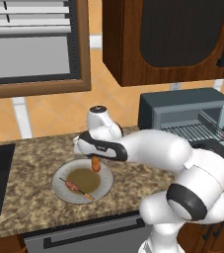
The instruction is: Pick up the kebab skewer and baguette bread, and place them inside the toaster oven. Close the toaster oven door and start by setting the timer.
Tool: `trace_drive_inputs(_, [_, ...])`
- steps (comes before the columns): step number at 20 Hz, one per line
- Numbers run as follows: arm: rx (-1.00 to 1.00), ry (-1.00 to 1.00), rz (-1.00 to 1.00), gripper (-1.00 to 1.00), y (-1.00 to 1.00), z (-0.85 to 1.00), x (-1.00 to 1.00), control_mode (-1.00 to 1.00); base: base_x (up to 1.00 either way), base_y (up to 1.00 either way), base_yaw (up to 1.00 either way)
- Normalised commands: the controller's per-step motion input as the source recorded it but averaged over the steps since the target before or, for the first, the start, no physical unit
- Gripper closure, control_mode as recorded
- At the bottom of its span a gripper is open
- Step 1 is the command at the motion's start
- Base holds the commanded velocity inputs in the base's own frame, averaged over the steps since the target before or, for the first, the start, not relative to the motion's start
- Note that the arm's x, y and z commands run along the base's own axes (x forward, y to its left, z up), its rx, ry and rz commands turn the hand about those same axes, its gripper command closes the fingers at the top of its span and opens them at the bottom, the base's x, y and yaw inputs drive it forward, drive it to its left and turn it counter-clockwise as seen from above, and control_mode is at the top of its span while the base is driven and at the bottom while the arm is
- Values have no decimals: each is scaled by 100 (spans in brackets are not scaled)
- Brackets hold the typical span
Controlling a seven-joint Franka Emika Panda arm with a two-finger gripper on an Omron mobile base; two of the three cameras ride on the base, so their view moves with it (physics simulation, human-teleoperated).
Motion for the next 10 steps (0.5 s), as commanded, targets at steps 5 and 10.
trace_drive_inputs(5, [14, 0, -22, 100, -57, 65, -50, -100, 0, 0, 0])
trace_drive_inputs(10, [13, 0, -25, 100, -48, 59, -33, -100, 0, 0, 0])
